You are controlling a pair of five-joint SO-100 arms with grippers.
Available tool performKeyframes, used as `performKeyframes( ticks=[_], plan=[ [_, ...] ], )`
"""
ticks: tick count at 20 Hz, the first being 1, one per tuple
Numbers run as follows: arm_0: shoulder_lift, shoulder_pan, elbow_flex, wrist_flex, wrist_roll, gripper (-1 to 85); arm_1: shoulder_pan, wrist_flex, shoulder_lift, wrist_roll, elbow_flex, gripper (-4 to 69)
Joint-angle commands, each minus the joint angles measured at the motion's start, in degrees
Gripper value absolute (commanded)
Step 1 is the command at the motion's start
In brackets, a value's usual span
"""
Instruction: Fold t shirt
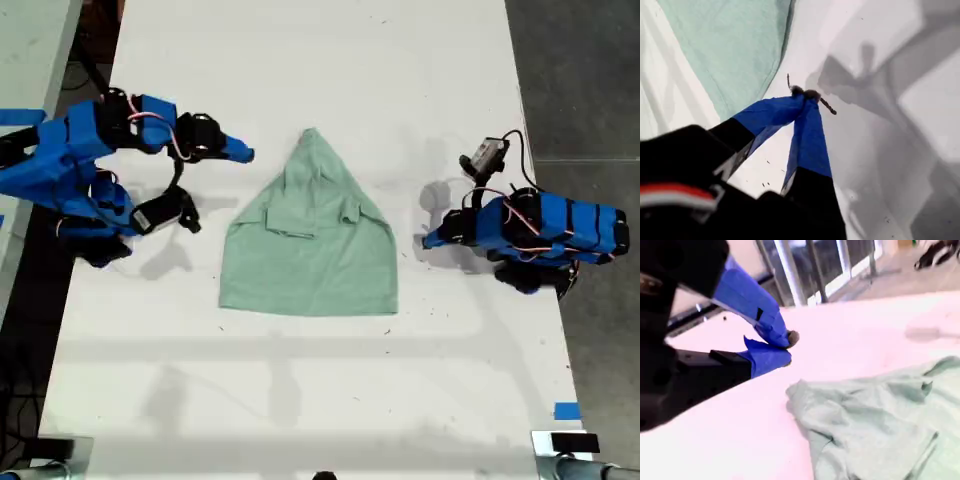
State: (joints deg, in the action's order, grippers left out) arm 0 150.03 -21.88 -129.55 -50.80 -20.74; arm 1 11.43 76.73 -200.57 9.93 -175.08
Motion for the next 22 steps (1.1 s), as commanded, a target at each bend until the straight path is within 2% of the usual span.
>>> performKeyframes(
  ticks=[1,2,3,5,6,9,22],
  plan=[
    [42.8,6.4,-35.8,10.5,2.9,-0.2,-0.1,0.1,-0.6,0.4,-2.0,-1.8],
    [57.0,7.0,-45.4,6.7,4.3,-0.2,-0.1,0.1,-0.6,0.4,-2.0,-1.8],
    [54.5,7.6,-47.0,4.8,5.2,-0.2,0.0,0.1,-0.6,0.2,-2.1,-1.6],
    [53.9,7.5,-54.0,7.6,4.1,-0.2,-0.1,0.0,-0.6,-0.4,-2.2,-1.6],
    [56.8,6.9,-53.9,4.7,4.2,-0.2,-0.1,-0.2,-0.6,-0.4,-2.1,-1.6],
    [56.5,6.2,-53.9,3.3,4.5,-0.2,-0.2,-0.3,-0.6,-0.5,-2.2,-1.6],
    [56.5,5.8,-53.9,2.1,5.9,-0.2,-0.1,0.1,-0.6,-1.1,-2.2,-1.6]
  ],
)
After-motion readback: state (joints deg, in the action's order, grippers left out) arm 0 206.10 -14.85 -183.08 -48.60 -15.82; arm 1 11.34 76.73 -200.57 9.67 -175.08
